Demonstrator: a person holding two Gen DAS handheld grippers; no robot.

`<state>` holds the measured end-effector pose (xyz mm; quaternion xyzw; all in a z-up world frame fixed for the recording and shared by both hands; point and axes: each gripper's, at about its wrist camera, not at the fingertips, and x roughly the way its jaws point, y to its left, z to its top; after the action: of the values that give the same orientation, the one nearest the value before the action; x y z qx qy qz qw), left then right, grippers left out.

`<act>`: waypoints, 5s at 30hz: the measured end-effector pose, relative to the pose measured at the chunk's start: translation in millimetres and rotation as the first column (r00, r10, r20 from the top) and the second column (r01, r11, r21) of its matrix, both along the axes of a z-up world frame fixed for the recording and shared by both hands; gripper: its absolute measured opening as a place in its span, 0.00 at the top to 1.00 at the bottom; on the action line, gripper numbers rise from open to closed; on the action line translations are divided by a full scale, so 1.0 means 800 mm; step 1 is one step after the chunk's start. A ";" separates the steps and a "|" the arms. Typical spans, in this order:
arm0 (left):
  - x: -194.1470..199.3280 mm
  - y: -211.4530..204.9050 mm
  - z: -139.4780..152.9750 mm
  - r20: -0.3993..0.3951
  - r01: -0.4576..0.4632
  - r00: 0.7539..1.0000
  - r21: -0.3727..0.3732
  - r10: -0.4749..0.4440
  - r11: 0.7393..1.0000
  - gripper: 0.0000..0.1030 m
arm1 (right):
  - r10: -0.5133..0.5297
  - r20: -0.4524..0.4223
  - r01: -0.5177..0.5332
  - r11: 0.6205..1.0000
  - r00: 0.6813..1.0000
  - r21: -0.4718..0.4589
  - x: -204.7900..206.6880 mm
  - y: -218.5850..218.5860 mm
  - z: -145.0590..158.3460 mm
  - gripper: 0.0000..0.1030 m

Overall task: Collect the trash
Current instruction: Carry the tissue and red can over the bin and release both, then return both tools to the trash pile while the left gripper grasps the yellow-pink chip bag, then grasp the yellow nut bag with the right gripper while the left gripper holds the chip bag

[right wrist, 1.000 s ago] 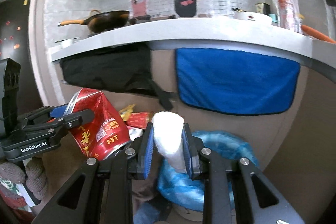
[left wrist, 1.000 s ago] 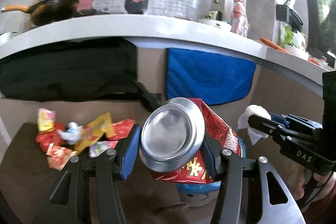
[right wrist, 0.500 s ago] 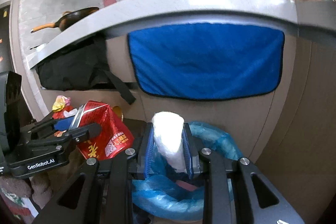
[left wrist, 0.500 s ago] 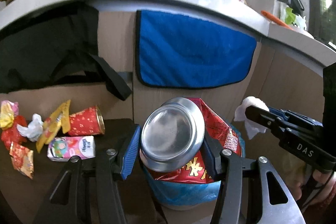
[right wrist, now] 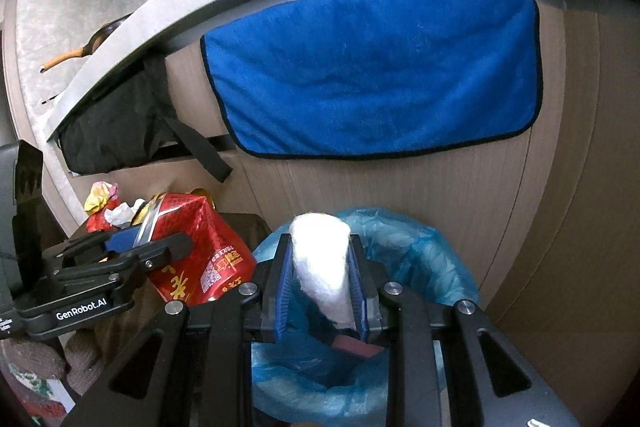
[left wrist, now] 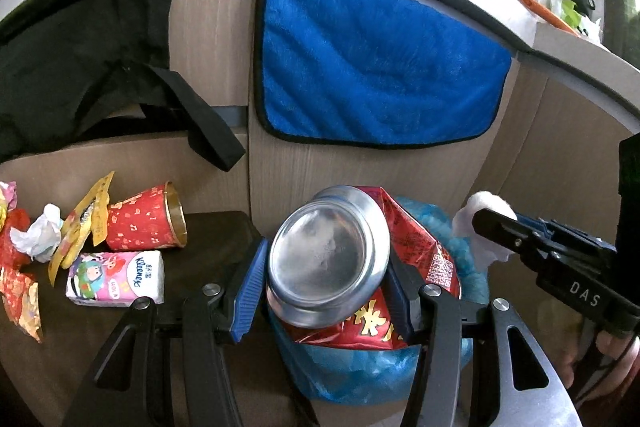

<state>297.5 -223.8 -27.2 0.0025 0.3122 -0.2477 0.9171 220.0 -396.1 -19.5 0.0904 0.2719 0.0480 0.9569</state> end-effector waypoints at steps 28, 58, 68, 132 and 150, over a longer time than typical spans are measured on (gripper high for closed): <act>0.062 0.001 -0.033 -0.083 0.048 0.995 -0.113 -0.057 0.993 0.29 | -0.060 -0.035 0.063 0.995 0.998 0.081 0.025 -0.036 -0.043 0.36; 0.047 0.474 0.001 -0.159 -0.446 0.891 -0.144 0.424 0.883 0.09 | 0.136 -0.031 -0.138 0.986 0.990 -0.097 0.051 0.261 0.070 0.36; 0.088 0.516 -0.057 -0.318 -0.458 0.860 -0.135 0.400 0.879 0.28 | 0.239 -0.141 -0.257 0.958 0.961 -0.130 0.195 0.345 0.010 0.37; 0.146 0.583 -0.065 -0.192 -0.402 0.906 -0.103 0.378 0.910 0.85 | 0.464 -0.282 -0.492 0.870 0.840 -0.037 0.095 0.370 -0.050 0.49; -0.020 0.562 -0.047 -0.209 -0.447 0.885 -0.131 0.416 0.885 0.85 | 0.600 -0.365 -0.617 0.783 0.712 0.083 0.150 0.410 -0.074 0.45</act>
<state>281.3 225.7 -64.5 -0.1698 0.3612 -0.0623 0.9148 339.9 -68.1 -78.3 -0.0182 0.4632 0.3359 0.8199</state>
